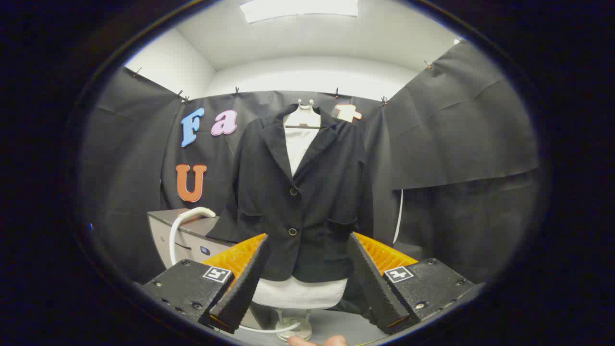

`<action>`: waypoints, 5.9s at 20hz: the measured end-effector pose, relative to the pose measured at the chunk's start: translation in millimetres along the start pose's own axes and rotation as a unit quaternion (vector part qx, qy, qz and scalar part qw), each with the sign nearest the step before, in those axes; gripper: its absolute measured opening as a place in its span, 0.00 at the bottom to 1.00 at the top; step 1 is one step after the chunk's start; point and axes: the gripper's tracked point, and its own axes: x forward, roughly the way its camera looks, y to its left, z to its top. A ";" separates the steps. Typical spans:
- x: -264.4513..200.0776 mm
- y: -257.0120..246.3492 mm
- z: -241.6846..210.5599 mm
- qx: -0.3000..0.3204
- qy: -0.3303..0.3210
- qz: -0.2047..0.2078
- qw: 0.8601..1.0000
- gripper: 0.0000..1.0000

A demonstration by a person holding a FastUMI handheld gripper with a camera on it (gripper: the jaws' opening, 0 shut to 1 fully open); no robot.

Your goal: Iron the clothes twice with a garment steamer, once on the left side and once on the right side.

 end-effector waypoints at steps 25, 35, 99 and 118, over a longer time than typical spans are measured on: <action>44.5 178.3 -2.7 0.023 0.071 0.105 0.992 1.00; 90.8 333.2 -9.2 0.021 0.150 0.173 0.973 1.00; 220.7 386.2 90.4 0.128 0.108 0.214 0.962 0.33; 163.9 143.1 162.8 0.082 -0.030 0.045 0.995 0.33</action>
